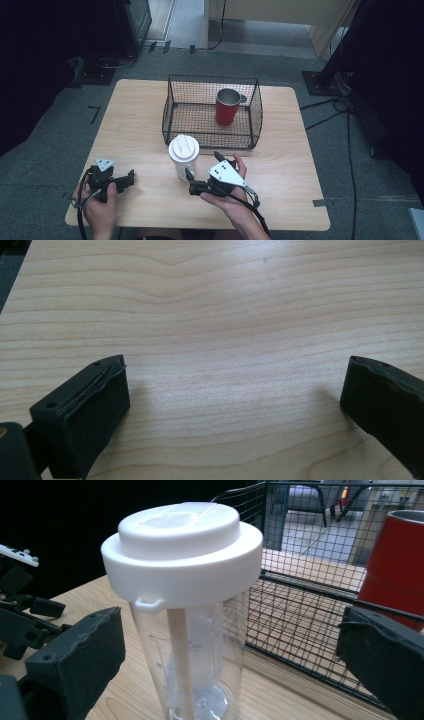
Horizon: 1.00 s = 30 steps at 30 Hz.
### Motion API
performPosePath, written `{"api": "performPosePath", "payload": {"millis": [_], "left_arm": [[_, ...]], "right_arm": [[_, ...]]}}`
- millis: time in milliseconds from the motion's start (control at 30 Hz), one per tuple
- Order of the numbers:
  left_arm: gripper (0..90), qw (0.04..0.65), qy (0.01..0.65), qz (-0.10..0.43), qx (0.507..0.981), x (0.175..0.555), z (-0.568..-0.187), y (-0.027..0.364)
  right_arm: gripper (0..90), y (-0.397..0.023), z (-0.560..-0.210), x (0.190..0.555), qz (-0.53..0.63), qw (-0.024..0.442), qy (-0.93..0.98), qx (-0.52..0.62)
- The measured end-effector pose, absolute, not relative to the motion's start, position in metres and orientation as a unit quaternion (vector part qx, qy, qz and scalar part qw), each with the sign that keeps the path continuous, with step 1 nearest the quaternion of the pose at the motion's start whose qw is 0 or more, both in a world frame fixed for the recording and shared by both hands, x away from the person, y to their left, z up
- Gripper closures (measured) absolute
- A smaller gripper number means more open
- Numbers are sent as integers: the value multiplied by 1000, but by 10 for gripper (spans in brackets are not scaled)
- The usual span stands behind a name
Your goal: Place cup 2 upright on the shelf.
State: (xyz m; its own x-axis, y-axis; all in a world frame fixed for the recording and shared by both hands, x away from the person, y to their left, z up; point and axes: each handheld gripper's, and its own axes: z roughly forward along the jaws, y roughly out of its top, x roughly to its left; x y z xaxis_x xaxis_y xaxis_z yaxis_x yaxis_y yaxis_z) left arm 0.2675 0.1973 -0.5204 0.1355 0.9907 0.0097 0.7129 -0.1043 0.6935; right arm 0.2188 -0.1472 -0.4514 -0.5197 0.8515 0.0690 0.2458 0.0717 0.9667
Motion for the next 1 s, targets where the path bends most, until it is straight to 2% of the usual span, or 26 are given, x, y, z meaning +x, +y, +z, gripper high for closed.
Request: {"api": "performPosePath", "payload": {"millis": [1000], "left_arm": [[0,279,608,249,700,268,-520,197]], "right_arm": [[0,-119,-459,236,544,268,683,408]]}}
